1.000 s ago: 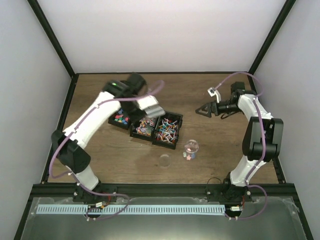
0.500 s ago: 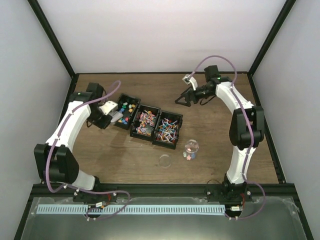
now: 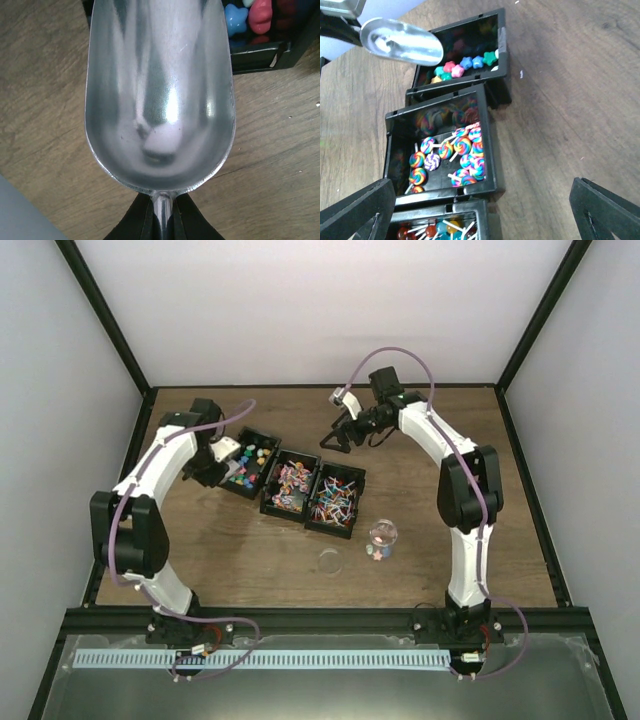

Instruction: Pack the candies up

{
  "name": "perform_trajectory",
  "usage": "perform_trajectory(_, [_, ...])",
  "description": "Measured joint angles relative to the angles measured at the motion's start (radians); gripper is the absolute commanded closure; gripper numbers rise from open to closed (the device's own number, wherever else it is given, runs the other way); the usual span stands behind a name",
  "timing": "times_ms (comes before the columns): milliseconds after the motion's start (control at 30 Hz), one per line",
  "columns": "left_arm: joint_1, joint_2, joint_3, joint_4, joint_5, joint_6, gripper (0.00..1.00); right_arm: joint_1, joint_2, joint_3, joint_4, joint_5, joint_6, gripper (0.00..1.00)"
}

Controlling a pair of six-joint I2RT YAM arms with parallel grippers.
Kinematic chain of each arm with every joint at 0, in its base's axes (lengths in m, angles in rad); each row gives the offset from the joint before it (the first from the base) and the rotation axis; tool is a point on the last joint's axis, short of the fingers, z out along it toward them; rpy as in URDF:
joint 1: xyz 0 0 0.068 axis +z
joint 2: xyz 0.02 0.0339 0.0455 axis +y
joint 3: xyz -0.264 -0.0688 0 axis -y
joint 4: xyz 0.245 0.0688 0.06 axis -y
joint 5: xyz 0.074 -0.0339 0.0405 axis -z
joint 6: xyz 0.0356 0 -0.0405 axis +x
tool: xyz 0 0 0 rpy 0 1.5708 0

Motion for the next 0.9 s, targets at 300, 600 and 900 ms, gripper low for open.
perform_trajectory(300, [-0.042, 0.07, 0.087, -0.055, -0.018, 0.048, 0.96, -0.008, 0.055, 0.068, 0.008, 0.0, 0.046, 0.02])
perform_trajectory(600, [-0.106, 0.122, 0.184, -0.179, -0.135, 0.069, 0.96, -0.008, 0.056, 0.075, 0.022, 0.0, 0.082, 0.03])
perform_trajectory(900, [-0.156, 0.166, 0.227, -0.216, -0.209, 0.056, 0.96, -0.008, 0.065, 0.075, 0.026, 0.0, 0.098, 0.03])
